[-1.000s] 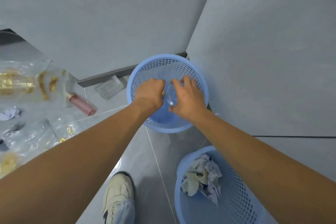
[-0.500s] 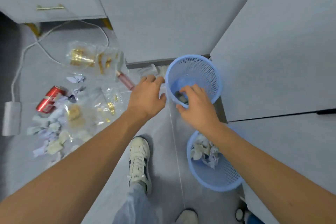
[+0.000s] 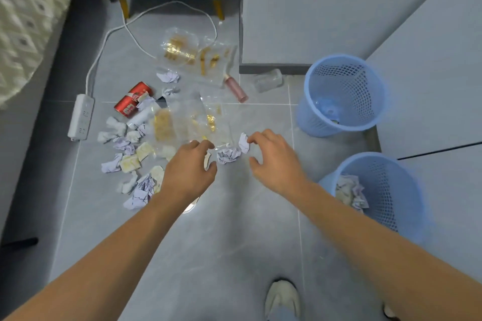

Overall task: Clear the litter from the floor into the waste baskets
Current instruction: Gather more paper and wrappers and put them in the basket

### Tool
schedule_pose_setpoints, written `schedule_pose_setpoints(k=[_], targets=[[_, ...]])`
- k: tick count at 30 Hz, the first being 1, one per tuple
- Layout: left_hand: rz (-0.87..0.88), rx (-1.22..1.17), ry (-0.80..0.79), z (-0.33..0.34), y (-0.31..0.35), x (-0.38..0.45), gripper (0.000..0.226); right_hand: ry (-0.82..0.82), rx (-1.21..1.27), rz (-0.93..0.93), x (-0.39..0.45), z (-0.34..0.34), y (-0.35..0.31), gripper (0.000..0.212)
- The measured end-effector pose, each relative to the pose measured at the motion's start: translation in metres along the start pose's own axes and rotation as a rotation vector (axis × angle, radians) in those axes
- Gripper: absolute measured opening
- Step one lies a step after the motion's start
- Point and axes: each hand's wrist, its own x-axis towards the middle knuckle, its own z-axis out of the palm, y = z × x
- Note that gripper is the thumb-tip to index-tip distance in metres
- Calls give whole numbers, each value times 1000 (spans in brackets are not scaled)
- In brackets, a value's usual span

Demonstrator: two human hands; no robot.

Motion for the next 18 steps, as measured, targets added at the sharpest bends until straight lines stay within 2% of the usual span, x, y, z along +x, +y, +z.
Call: schedule_pose_setpoints(k=[7, 12, 15, 18], targets=[[232, 53, -125, 125, -59, 60, 48, -174, -153, -17, 57, 121, 76, 64], [257, 154, -80, 191, -79, 105, 48, -268, -240, -95, 109, 168, 114, 82], [277, 217, -72, 215, -95, 110, 44, -270, -316, -150, 122, 190, 129, 76], [268, 174, -2, 229, -106, 106, 34, -147, -365, -189, 111, 207, 140, 51]])
